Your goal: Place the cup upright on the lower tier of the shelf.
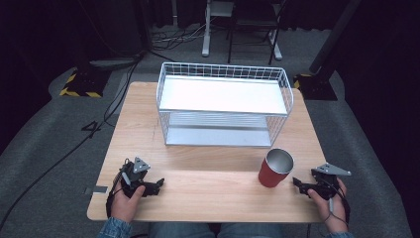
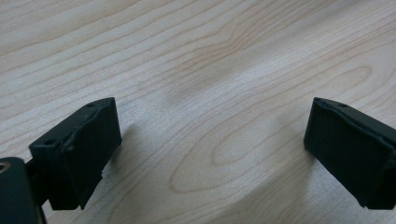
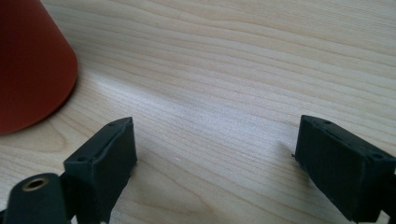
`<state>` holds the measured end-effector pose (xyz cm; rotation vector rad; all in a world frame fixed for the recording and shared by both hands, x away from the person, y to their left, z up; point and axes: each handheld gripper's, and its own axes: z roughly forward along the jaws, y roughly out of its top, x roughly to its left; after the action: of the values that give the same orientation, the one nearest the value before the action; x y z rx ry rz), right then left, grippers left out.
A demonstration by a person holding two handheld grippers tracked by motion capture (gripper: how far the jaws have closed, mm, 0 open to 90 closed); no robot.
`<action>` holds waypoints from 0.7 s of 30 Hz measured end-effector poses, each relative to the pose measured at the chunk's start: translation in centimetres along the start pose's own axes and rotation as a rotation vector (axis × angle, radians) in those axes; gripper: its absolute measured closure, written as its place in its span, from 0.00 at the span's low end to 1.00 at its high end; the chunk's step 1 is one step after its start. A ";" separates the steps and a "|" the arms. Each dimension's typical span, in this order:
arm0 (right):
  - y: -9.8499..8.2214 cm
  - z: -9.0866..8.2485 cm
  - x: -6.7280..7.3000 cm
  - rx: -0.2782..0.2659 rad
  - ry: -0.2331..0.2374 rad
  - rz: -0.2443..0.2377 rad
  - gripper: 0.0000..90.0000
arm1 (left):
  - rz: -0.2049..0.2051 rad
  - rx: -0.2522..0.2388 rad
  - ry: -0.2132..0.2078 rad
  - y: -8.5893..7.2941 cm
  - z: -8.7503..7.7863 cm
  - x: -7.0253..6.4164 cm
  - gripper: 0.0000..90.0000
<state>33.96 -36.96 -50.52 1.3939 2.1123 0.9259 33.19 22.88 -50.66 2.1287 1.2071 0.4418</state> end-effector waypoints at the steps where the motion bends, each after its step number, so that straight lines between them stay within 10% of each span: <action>1: 0.0 0.0 0.0 0.000 0.000 -0.001 0.14 | -0.005 -0.001 0.001 0.0 0.0 0.0 0.04; 21: 0.0 0.0 0.0 0.000 -0.001 -0.002 0.14 | -0.017 0.010 0.012 0.1 0.2 0.1 0.00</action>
<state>33.96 -36.94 -50.53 1.3923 2.1128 0.9241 33.38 22.83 -50.71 2.1257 1.2353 0.4421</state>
